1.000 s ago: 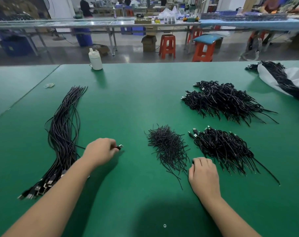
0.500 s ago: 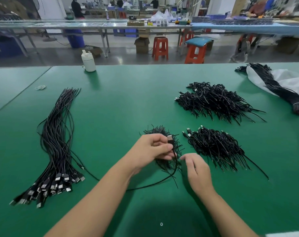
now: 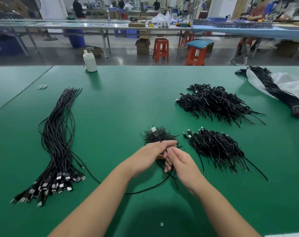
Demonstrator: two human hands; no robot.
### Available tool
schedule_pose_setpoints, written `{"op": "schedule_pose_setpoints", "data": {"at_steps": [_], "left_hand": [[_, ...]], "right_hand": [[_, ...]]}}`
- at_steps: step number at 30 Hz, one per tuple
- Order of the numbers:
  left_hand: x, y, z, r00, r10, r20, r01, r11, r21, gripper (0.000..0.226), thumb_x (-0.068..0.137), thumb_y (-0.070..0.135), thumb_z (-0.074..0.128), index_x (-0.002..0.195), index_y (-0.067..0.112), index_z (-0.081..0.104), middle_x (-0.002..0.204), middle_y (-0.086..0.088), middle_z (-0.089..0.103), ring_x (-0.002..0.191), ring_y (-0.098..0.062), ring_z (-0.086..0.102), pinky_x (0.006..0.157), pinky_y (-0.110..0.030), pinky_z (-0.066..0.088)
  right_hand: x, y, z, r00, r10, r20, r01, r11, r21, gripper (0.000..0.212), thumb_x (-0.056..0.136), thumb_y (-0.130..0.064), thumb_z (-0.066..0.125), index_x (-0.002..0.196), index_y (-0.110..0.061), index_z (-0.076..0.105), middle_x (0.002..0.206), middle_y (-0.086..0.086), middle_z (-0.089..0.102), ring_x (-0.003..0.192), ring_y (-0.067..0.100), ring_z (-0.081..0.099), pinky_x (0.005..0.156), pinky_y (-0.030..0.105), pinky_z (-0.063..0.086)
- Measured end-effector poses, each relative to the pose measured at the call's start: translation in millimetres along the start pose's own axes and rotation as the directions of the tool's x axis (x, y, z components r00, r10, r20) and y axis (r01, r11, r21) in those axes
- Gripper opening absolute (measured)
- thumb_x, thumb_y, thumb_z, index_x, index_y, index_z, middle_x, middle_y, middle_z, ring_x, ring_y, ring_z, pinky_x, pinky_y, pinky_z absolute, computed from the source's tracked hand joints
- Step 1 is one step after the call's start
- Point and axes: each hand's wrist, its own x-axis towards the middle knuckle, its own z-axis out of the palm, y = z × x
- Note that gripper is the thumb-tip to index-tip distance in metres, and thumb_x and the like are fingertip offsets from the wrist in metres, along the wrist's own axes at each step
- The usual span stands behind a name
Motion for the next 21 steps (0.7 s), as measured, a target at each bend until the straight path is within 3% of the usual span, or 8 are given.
{"op": "schedule_pose_setpoints", "data": {"at_steps": [3,5,8,10,13,16,18,21], "left_hand": [[-2.5,2.8,-0.5,1.000,-0.014,-0.028,0.015,0.999,0.042,0.041,0.098,0.043,0.039,0.128,0.027,0.062,0.124,-0.010,0.066,0.105,-0.021,0.067,0.098,-0.029,0.051],[-2.0,3.8,1.0,0.996,0.017,-0.090,-0.013,0.999,0.045,0.039,0.099,0.036,0.037,0.124,0.024,0.065,0.126,-0.001,0.067,0.113,-0.026,0.064,0.104,-0.037,0.047],[-0.5,4.5,1.6,0.956,0.156,-0.248,-0.145,0.988,0.059,0.042,0.098,0.030,0.034,0.119,0.017,0.068,0.119,0.005,0.071,0.119,-0.010,0.061,0.106,-0.022,0.043],[0.5,7.0,4.5,0.943,0.177,-0.281,-0.183,0.983,0.007,0.040,0.101,0.026,0.034,0.117,0.013,0.068,0.117,0.002,0.072,0.119,-0.009,0.061,0.109,-0.025,0.041],[5.6,13.8,9.0,0.900,0.204,-0.384,-0.289,0.941,-0.177,0.040,0.106,0.014,0.029,0.113,0.005,0.067,0.114,-0.010,0.073,0.117,-0.018,0.064,0.113,-0.037,0.040],[7.5,35.6,-7.8,0.857,0.196,-0.476,-0.448,0.739,-0.503,0.039,0.104,0.018,0.033,0.109,-0.001,0.067,0.116,-0.019,0.070,0.119,-0.026,0.063,0.111,-0.040,0.042],[-1.6,52.5,-26.2,0.910,0.239,-0.339,-0.414,0.587,-0.696,0.042,0.099,0.026,0.039,0.101,0.002,0.073,0.111,-0.020,0.071,0.108,-0.030,0.069,0.093,-0.040,0.056],[-20.5,63.7,-39.0,0.959,0.216,0.185,-0.058,0.786,-0.615,0.039,0.097,0.030,0.045,0.098,0.003,0.074,0.097,-0.018,0.074,0.076,-0.029,0.075,0.059,-0.032,0.060]], "right_hand": [[-0.8,0.8,3.1,1.000,0.004,0.014,-0.004,1.000,-0.015,0.030,0.106,-0.011,0.037,0.082,-0.007,0.054,0.059,0.000,0.040,0.058,0.017,0.042,0.064,0.034,0.048],[-1.6,2.0,5.4,0.999,0.016,0.047,-0.017,1.000,0.006,0.030,0.107,-0.012,0.036,0.083,-0.006,0.053,0.058,0.000,0.034,0.056,0.016,0.036,0.062,0.033,0.047],[-2.3,2.9,11.9,0.994,0.061,0.096,-0.064,0.998,0.024,0.034,0.107,-0.015,0.036,0.079,-0.008,0.054,0.059,-0.002,0.028,0.053,0.014,0.030,0.057,0.031,0.043],[-1.6,2.8,15.5,0.991,0.087,0.105,-0.093,0.994,0.062,0.035,0.107,-0.017,0.036,0.077,-0.009,0.051,0.059,-0.003,0.026,0.052,0.014,0.027,0.055,0.030,0.040],[0.6,4.3,15.7,0.982,0.123,0.145,-0.141,0.983,0.121,0.038,0.107,-0.023,0.038,0.072,-0.011,0.048,0.056,-0.005,0.024,0.051,0.015,0.023,0.055,0.028,0.039],[-2.4,11.6,16.3,0.953,0.225,0.204,-0.261,0.949,0.175,0.045,0.105,-0.033,0.040,0.063,-0.016,0.043,0.056,-0.001,0.021,0.055,0.020,0.017,0.055,0.027,0.041],[-4.3,16.6,17.7,0.941,0.286,0.180,-0.333,0.877,0.347,0.046,0.104,-0.035,0.041,0.061,-0.018,0.040,0.058,0.001,0.018,0.054,0.018,0.016,0.052,0.027,0.037],[3.4,16.0,14.0,0.941,0.316,0.122,-0.322,0.722,0.612,0.044,0.100,-0.036,0.045,0.060,-0.017,0.044,0.056,-0.002,0.017,0.047,0.011,0.017,0.046,0.025,0.030]]}}
